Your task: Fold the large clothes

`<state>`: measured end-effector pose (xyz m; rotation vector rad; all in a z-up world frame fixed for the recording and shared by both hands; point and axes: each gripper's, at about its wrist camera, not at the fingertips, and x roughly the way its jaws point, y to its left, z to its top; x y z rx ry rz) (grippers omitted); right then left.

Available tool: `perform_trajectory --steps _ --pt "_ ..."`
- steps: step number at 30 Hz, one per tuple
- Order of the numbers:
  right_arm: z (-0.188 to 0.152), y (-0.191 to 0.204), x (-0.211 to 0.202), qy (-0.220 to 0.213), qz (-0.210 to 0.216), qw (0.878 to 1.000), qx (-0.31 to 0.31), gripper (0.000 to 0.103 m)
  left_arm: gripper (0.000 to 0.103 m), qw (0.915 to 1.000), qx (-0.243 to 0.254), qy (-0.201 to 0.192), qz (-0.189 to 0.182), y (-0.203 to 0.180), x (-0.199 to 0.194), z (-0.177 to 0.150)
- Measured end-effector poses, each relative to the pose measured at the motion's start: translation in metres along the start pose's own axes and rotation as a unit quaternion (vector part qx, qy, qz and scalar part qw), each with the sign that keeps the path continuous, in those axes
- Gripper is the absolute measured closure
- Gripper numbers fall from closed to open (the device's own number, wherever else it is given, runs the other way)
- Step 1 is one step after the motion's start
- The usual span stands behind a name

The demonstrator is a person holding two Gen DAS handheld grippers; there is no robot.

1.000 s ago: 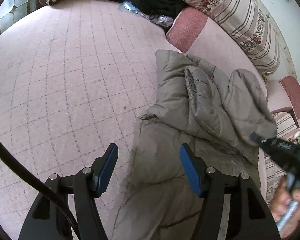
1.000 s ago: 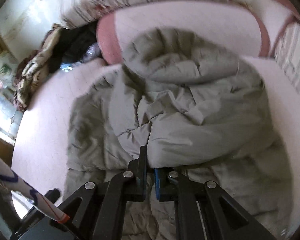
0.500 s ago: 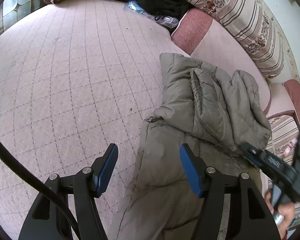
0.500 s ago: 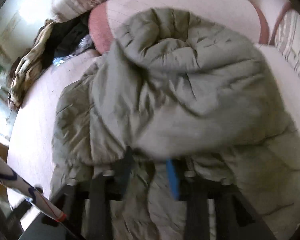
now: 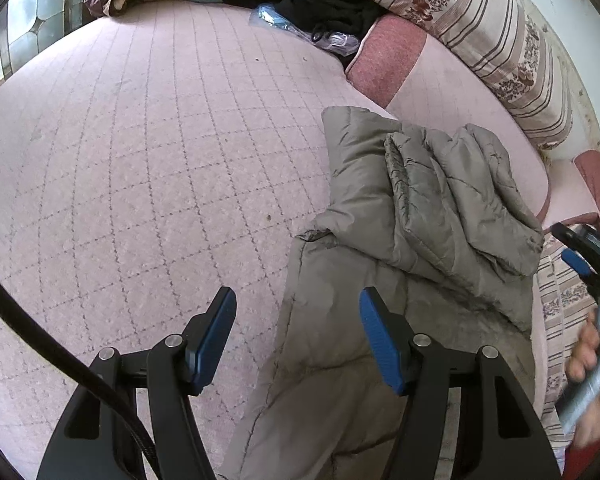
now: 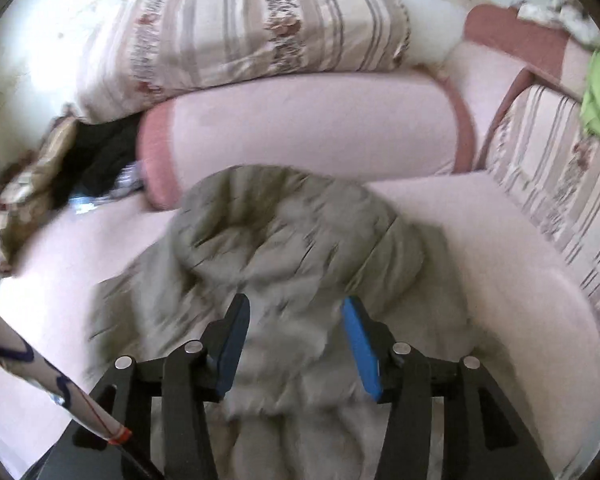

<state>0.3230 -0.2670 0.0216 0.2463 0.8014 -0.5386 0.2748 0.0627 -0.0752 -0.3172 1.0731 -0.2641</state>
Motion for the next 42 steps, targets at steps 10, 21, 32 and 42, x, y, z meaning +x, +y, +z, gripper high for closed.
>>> perform_trajectory --steps 10,21,32,42 --pt "-0.052 0.027 0.091 0.116 0.003 0.992 -0.054 0.053 0.040 1.0000 0.002 0.005 0.000 0.000 0.005 0.005" --pt "-0.031 0.056 0.010 0.016 0.010 0.997 -0.072 0.053 0.040 1.0000 -0.004 0.000 0.005 0.003 0.000 0.003" --pt "-0.082 0.124 0.068 0.071 0.000 0.986 -0.153 0.053 0.040 0.9999 -0.008 -0.004 0.010 0.009 -0.002 0.005" --pt "-0.087 0.061 0.009 0.056 0.036 0.990 -0.126 0.049 0.040 0.9997 -0.005 -0.006 0.022 0.009 -0.004 0.004"
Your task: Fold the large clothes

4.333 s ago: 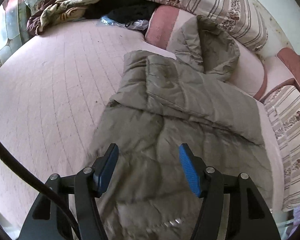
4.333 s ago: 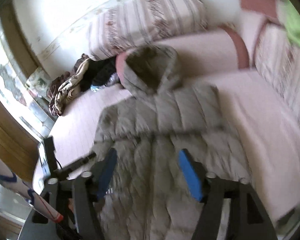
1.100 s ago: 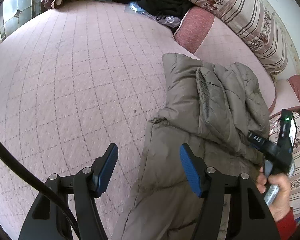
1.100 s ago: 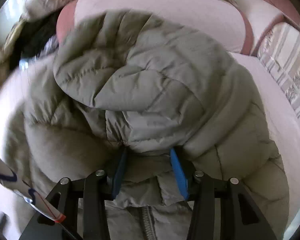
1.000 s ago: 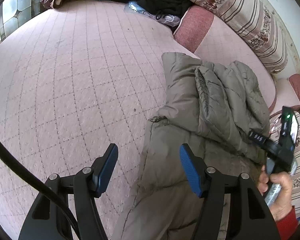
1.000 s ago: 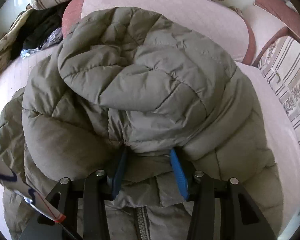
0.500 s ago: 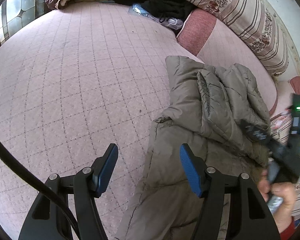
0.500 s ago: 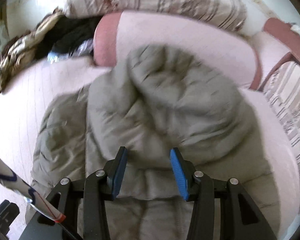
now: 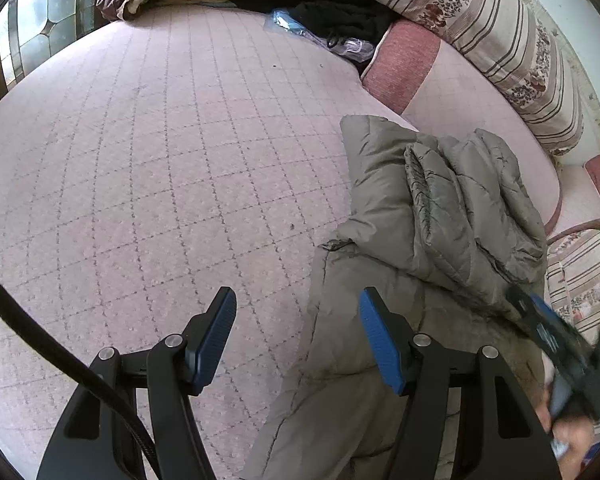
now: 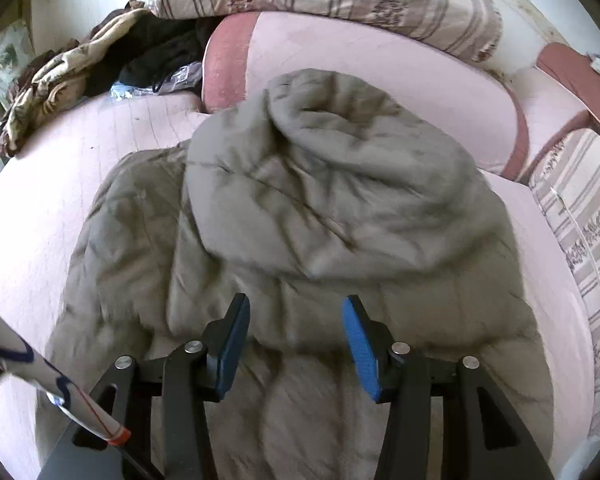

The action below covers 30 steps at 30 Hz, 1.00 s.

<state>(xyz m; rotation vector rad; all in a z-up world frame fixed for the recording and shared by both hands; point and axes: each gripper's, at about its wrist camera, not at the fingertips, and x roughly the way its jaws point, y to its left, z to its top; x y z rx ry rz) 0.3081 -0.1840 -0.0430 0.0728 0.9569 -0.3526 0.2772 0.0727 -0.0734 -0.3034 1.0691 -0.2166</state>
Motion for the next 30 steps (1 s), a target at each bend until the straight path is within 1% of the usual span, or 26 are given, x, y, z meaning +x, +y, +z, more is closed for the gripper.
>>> perform_trajectory --steps 3,8,9,11,13,15,18,20,22,23,24,27,30 --pt "-0.019 -0.032 -0.015 0.008 -0.003 1.000 0.021 0.045 0.040 1.0000 0.002 0.003 0.003 0.000 0.001 -0.001" --pt "-0.059 -0.125 -0.046 0.030 -0.021 0.994 0.105 0.037 0.040 0.9999 0.015 0.006 0.005 -0.002 -0.001 -0.009" --pt "-0.070 -0.152 -0.055 0.032 -0.033 0.991 0.126 0.034 0.040 0.9998 0.016 0.008 0.003 -0.001 -0.001 -0.013" --pt "-0.088 -0.190 -0.069 0.034 -0.050 0.986 0.156 0.030 0.040 0.9998 0.012 0.014 -0.005 0.002 -0.003 -0.021" --pt "-0.108 -0.227 -0.085 0.036 -0.059 0.981 0.180 0.025 0.040 0.9995 -0.002 0.021 -0.022 0.008 -0.005 -0.031" --pt "-0.134 -0.262 -0.098 0.039 -0.063 0.976 0.203 0.023 0.040 0.9991 -0.009 0.020 -0.035 0.014 -0.011 -0.045" --pt "-0.172 -0.299 -0.112 0.041 -0.064 0.970 0.232 0.021 0.040 0.9996 -0.007 0.004 -0.028 0.023 -0.022 -0.067" --pt "-0.187 -0.315 -0.111 0.043 -0.056 0.965 0.252 0.021 0.040 0.9994 -0.017 0.003 -0.031 0.032 -0.027 -0.079" --pt "-0.207 -0.335 -0.108 0.046 -0.036 0.958 0.282 0.021 0.040 0.9978 -0.044 0.014 -0.049 0.046 -0.029 -0.092" --pt "-0.213 -0.341 -0.105 0.047 -0.027 0.955 0.293 0.021 0.040 0.9963 -0.055 0.018 -0.063 0.052 -0.031 -0.099" --pt "-0.221 -0.349 -0.100 0.047 -0.013 0.950 0.309 0.021 0.040 0.9957 -0.058 0.020 -0.069 0.055 -0.034 -0.101" --pt "-0.237 -0.361 -0.089 0.050 0.026 0.941 0.333 0.021 0.040 0.9954 -0.053 0.033 -0.074 0.055 -0.044 -0.108" --pt "-0.246 -0.360 -0.071 0.057 0.076 0.935 0.342 0.021 0.036 0.9956 -0.036 0.050 -0.070 0.051 -0.047 -0.107"
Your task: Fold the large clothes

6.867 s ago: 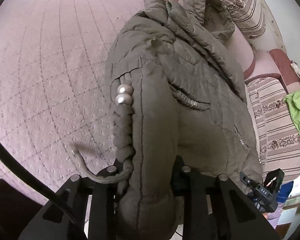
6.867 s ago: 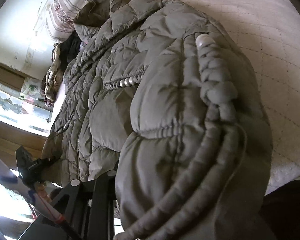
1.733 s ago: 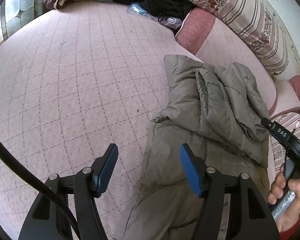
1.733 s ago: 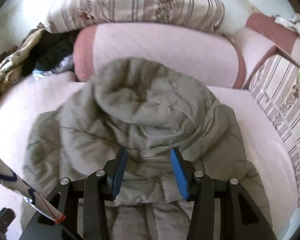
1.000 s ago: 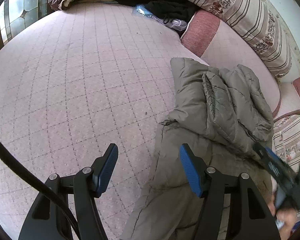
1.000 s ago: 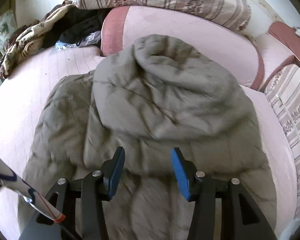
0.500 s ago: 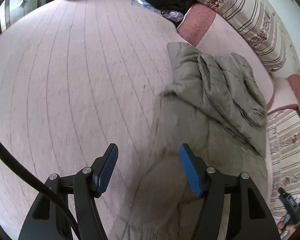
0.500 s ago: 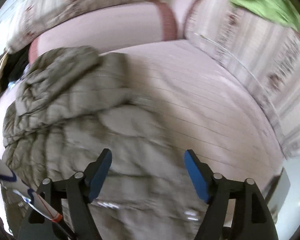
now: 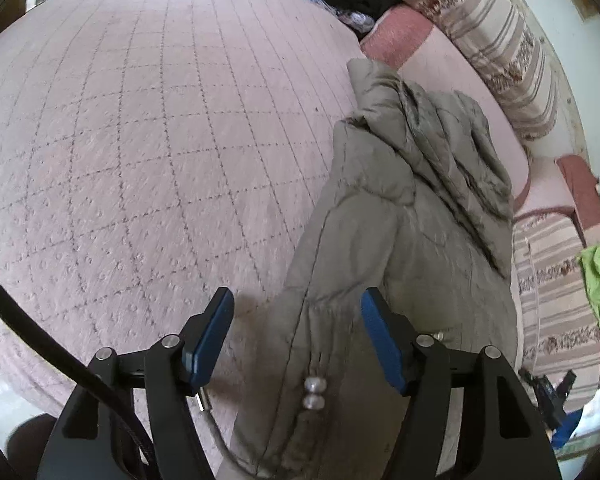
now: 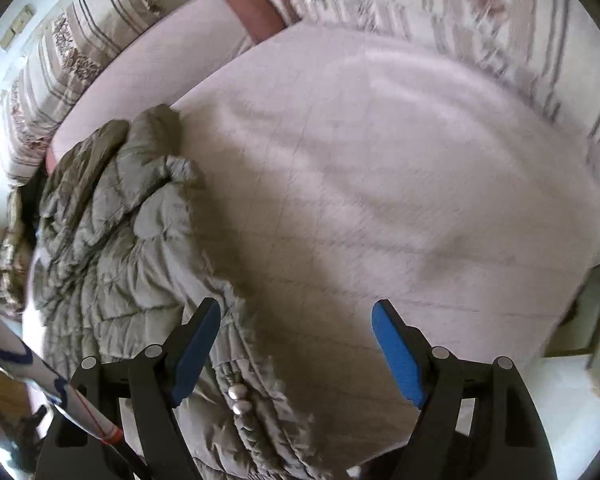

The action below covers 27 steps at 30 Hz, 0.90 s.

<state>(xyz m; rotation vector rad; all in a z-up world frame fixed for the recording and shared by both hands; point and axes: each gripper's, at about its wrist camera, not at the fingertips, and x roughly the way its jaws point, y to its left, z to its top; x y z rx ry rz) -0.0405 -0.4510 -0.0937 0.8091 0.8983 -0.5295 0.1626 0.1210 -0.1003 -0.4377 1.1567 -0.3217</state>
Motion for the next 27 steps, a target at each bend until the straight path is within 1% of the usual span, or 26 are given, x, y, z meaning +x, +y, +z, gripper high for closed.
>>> perform_trajectory --steps 3,5,7,9,10,12,15,17,18,22,24,25,27 --pt "-0.004 0.000 0.015 0.013 0.027 1.000 0.002 0.021 0.035 0.9996 -0.004 0.026 -0.007 -0.001 0.009 0.006" --pt "-0.005 0.001 0.026 0.022 0.046 0.999 0.010 0.021 0.033 0.9985 -0.012 0.048 -0.024 -0.002 0.020 0.012" --pt "-0.006 0.003 0.030 0.016 0.061 0.998 0.013 0.018 0.026 0.9978 -0.013 0.055 -0.036 -0.006 0.026 0.015" --pt "-0.006 0.008 0.035 0.017 0.071 0.997 0.006 0.018 0.026 0.9958 -0.013 0.070 -0.058 -0.010 0.031 0.015" --pt "-0.006 0.011 0.037 0.022 0.080 0.997 0.002 0.018 0.026 0.9941 -0.018 0.079 -0.072 -0.011 0.033 0.012" --pt "-0.006 0.013 0.040 0.031 0.092 0.995 -0.005 0.018 0.026 0.9933 -0.013 0.083 -0.079 -0.015 0.032 0.002" --pt "-0.011 0.017 0.041 0.056 0.128 0.990 -0.016 0.018 0.026 0.9923 0.003 0.087 -0.088 -0.018 0.025 -0.015" --pt "-0.018 0.018 0.041 0.077 0.154 0.985 -0.022 0.018 0.026 0.9899 -0.003 0.092 -0.108 -0.012 0.019 -0.028" --pt "-0.023 0.019 0.040 0.089 0.166 0.982 -0.028 0.019 0.026 0.9879 -0.011 0.095 -0.123 -0.008 0.016 -0.036" --pt "-0.038 0.013 0.035 0.119 0.194 0.973 -0.029 0.020 0.026 0.9808 -0.034 0.100 -0.164 0.003 0.009 -0.057" --pt "-0.046 0.007 0.032 0.135 0.213 0.967 -0.017 0.022 0.026 0.9739 -0.048 0.115 -0.189 0.005 0.012 -0.066" --pt "-0.049 0.005 0.030 0.138 0.220 0.966 -0.012 0.023 0.026 0.9731 -0.048 0.117 -0.192 0.004 0.014 -0.068" --pt "-0.057 0.001 0.026 0.139 0.233 0.962 -0.003 0.024 0.026 0.9750 -0.041 0.113 -0.187 0.000 0.015 -0.069"
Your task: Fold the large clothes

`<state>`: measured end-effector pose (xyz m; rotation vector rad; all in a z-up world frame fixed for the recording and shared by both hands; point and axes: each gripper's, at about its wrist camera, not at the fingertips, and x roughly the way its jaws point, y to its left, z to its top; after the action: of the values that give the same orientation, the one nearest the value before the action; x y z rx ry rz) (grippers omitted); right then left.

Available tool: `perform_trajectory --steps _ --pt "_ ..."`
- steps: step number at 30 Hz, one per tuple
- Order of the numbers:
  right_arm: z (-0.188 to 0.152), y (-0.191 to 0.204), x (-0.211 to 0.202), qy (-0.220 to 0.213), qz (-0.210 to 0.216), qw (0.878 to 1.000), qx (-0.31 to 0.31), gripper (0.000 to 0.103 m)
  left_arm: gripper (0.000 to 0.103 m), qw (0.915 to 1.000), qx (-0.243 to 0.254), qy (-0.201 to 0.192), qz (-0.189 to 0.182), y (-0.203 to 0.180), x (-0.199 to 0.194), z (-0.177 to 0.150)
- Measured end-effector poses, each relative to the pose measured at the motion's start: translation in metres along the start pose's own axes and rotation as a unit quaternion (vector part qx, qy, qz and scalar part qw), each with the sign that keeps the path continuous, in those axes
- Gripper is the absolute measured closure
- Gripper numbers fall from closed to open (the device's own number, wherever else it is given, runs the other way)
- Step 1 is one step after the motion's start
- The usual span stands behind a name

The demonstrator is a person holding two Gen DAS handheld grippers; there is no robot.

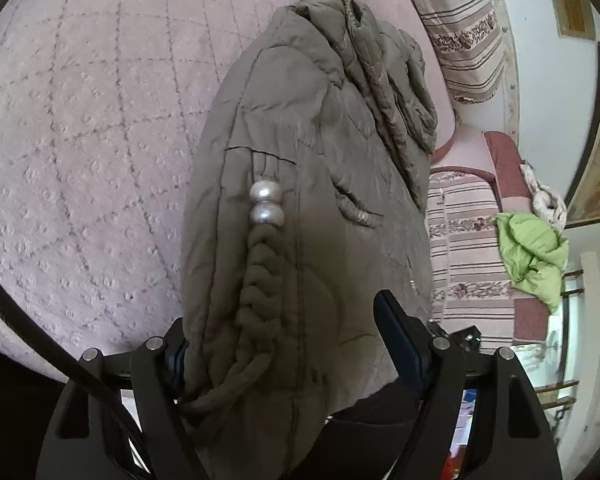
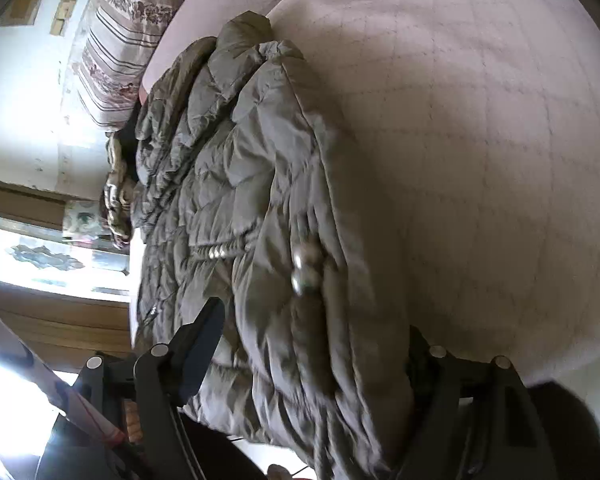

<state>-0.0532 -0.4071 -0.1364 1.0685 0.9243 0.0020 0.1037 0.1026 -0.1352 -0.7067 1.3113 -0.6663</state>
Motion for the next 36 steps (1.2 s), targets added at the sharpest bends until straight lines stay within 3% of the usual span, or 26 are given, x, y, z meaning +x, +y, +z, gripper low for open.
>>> perform_trajectory --steps 5,10,16,23,25,26,28,29,31,36 --pt "-0.015 0.000 -0.004 -0.002 0.025 1.000 0.006 0.027 0.026 1.0000 -0.003 -0.001 0.002 -0.005 0.006 0.007" --pt "-0.035 0.003 0.017 0.033 0.022 0.999 -0.005 0.033 0.026 1.0000 0.000 -0.003 0.002 -0.005 0.010 0.009" --pt "-0.044 0.021 0.033 0.017 0.038 0.999 -0.010 0.033 0.026 0.9996 -0.018 -0.020 0.004 -0.002 0.010 0.005" --pt "-0.054 0.056 0.054 0.014 -0.003 0.998 -0.058 0.035 0.026 0.9950 0.011 -0.029 0.095 -0.031 0.019 -0.001" --pt "-0.057 0.063 0.055 0.009 -0.022 0.997 -0.071 0.046 0.026 0.9902 0.037 -0.027 0.132 -0.045 0.024 -0.007" --pt "-0.058 0.066 0.054 0.005 -0.031 0.997 -0.075 0.050 0.029 0.9858 0.052 -0.030 0.156 -0.052 0.026 -0.011" --pt "-0.057 0.071 0.050 -0.004 -0.039 0.996 -0.076 0.067 0.070 0.9737 0.078 -0.034 0.212 -0.064 0.027 -0.015" --pt "-0.057 0.071 0.047 -0.008 -0.038 0.996 -0.075 0.070 0.074 0.9685 0.082 -0.036 0.232 -0.069 0.026 -0.016" --pt "-0.056 0.074 0.035 -0.021 -0.027 0.996 -0.078 0.080 0.082 0.9718 0.073 -0.049 0.218 -0.074 0.016 -0.018" --pt "-0.058 0.097 0.000 -0.051 -0.013 0.992 -0.116 0.086 0.087 0.9733 0.090 -0.087 0.193 -0.099 -0.020 -0.029"
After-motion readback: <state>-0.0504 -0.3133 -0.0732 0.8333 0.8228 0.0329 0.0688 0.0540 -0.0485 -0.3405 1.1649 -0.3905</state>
